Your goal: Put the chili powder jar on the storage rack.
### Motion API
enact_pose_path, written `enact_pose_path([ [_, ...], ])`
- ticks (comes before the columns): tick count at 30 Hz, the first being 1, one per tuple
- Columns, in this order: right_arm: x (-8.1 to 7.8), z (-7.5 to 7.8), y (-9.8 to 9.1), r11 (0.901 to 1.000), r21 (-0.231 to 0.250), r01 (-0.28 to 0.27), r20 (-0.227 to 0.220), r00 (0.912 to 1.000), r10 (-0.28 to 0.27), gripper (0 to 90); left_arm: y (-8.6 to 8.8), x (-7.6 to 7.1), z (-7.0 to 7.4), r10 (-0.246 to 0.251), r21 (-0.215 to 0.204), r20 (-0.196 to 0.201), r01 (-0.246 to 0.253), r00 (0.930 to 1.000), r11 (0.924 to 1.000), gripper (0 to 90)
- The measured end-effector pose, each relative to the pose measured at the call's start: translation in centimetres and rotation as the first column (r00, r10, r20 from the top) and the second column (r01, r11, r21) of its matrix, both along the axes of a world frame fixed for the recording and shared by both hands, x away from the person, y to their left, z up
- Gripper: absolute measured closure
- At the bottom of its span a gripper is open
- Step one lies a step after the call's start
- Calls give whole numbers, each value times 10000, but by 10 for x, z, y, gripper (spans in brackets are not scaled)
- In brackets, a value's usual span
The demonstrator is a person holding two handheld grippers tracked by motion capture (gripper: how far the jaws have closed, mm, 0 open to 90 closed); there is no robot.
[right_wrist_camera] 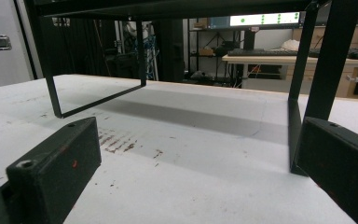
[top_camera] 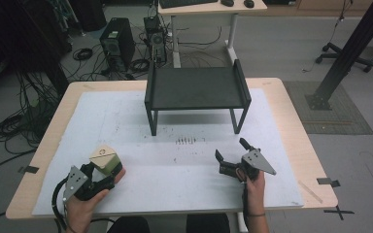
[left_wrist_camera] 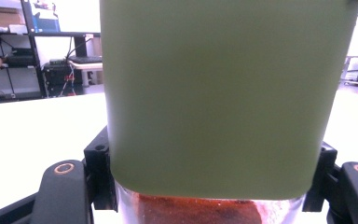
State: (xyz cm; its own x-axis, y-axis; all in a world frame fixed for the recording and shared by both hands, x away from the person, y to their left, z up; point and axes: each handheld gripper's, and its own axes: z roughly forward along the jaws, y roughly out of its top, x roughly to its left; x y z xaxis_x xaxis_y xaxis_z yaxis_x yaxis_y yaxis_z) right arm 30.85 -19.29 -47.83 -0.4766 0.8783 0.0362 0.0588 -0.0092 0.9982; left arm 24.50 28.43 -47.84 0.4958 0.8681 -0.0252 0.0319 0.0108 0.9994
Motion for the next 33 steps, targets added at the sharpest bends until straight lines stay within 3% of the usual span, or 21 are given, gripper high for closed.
enact_pose_path([
  [33, 0, 0, 0, 10000, 31, 25, 41, 10000, -25, 0, 0, 0, 0, -3, -11, 1, 3, 10000, 10000, 291],
])
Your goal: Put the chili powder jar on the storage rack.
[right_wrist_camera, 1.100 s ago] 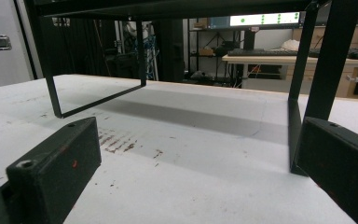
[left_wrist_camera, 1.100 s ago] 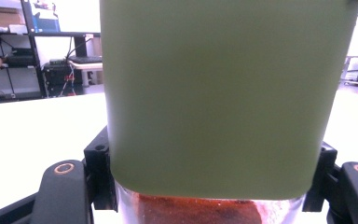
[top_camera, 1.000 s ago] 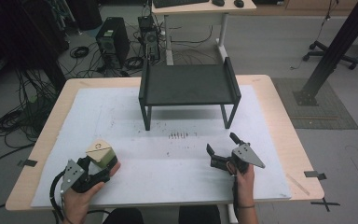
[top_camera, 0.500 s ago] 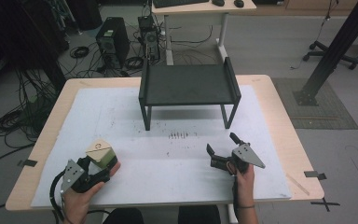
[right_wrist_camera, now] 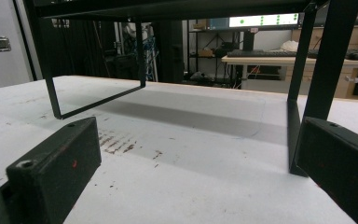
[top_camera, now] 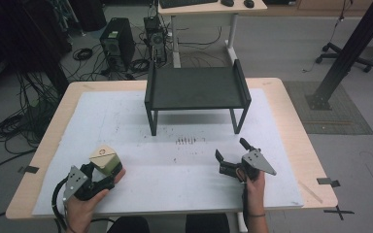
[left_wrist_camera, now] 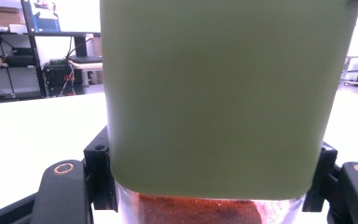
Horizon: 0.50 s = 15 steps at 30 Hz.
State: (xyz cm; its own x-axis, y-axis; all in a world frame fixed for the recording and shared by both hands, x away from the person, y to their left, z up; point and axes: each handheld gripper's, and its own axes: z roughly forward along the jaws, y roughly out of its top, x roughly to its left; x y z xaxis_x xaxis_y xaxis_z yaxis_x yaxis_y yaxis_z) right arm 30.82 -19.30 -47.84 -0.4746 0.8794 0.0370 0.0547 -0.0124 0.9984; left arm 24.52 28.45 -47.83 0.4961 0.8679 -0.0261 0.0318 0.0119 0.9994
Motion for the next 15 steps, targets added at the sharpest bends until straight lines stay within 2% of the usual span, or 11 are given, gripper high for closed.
enact_pose_path([
  [15, 0, 0, 0, 10000, 31, 12, 28, 10000, -12, 0, 0, 0, 0, 20, 4, 3, -20, 10000, 10000, 291],
])
